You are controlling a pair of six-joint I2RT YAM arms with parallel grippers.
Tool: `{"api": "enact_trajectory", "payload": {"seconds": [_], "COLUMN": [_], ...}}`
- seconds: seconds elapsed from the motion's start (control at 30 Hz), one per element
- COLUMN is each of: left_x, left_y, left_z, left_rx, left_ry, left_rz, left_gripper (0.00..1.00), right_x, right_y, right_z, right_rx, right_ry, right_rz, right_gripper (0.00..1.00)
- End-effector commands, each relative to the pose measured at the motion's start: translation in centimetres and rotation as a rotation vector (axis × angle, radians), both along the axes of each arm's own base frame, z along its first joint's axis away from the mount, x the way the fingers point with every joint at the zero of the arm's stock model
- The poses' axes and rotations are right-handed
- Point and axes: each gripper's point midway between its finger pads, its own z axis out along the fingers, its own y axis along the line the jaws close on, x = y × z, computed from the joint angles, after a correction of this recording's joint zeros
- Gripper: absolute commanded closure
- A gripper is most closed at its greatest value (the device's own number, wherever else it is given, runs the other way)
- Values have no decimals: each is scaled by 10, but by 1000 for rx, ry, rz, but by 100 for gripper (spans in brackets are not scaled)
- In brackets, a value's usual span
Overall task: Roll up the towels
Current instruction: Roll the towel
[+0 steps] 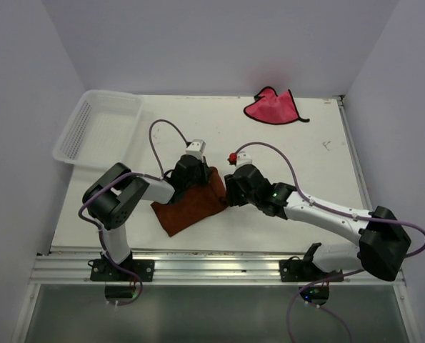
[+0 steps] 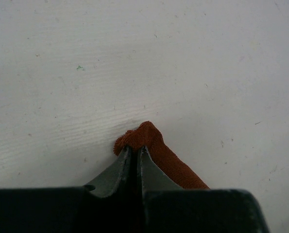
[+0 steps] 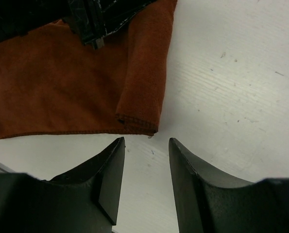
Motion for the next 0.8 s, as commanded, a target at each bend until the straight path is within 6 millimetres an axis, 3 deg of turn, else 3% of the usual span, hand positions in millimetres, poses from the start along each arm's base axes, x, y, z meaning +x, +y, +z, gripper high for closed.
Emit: {"api": "enact_trajectory", "payload": {"seconds": [0.0,0.27,0.5,0.77], "left_x": [-8,-7,-7,-7], "left_y": [14,13,14,15], "left_z": [-12,-10,-9,-6], "left_rx": [62,64,73,74], "left_ry": [22,21,18,13], "left_rz": [21,23,24,29], "left_gripper": [100,100,100,100], "right_x": [9,33,29,22], "right_y": [26,4,19,26], "right_z": [19,11,0,-38], "right_rx": [117,237,334,308], "right_ry": [11,107,233,338], "right_rz": [-5,-145,-90,-80], "right_gripper": [54,54,53,53]}}
